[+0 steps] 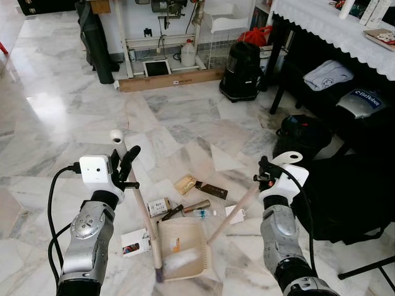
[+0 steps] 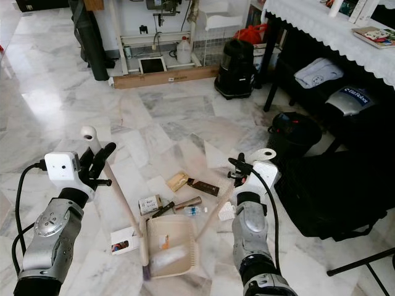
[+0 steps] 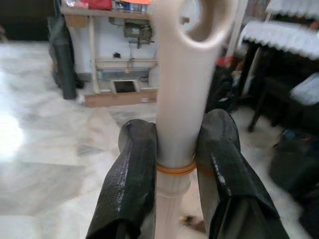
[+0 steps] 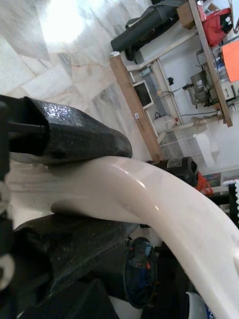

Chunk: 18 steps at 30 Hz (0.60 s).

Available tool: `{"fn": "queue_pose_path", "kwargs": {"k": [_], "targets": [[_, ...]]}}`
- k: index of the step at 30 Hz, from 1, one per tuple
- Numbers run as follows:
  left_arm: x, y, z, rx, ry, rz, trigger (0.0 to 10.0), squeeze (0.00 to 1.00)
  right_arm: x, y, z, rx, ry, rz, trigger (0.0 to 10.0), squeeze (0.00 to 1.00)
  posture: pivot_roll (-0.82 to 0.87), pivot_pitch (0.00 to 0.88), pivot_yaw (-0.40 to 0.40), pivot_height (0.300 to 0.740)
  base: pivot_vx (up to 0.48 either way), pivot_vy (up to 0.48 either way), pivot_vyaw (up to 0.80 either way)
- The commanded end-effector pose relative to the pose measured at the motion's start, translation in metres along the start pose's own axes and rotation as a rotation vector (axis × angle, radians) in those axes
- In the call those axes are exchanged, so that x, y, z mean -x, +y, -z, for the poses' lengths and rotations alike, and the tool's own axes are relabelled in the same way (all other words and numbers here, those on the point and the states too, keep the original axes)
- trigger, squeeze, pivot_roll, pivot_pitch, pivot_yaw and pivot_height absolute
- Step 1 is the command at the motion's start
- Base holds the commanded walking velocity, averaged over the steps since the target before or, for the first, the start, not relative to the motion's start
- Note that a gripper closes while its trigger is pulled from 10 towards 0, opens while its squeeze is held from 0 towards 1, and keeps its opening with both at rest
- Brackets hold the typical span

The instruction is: Sweep floor

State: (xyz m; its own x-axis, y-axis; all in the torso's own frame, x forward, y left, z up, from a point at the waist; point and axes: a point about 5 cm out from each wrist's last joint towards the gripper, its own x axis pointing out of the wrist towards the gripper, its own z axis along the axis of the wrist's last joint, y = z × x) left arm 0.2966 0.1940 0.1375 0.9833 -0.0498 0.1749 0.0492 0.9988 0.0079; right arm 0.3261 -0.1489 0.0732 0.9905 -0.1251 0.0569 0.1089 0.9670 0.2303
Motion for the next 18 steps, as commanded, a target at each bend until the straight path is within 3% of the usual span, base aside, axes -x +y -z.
{"fn": "queue_pose_path", "kwargs": {"k": [1, 8, 18], "targets": [[-0.001, 0.003, -0.009, -0.072, -0.053, -0.016, 10.0, 0.00, -0.004, 0.005, -0.007, -0.035, -0.030, -0.002, 10.0, 0.00, 0.14, 0.033, -0.049, 0.740, 0.000, 0.000, 0.00], [0.008, 0.006, -0.008, -0.173, -0.097, -0.092, 10.0, 0.00, -0.006, 0.003, -0.012, -0.025, -0.051, -0.001, 10.0, 0.00, 0.14, 0.035, -0.052, 0.740, 0.000, 0.000, 0.00], [0.015, 0.012, -0.005, -0.237, -0.116, -0.152, 10.0, 0.00, -0.006, 0.002, -0.015, -0.022, -0.064, 0.003, 10.0, 0.00, 0.13, 0.029, -0.054, 0.740, 0.000, 0.000, 0.00]]}}
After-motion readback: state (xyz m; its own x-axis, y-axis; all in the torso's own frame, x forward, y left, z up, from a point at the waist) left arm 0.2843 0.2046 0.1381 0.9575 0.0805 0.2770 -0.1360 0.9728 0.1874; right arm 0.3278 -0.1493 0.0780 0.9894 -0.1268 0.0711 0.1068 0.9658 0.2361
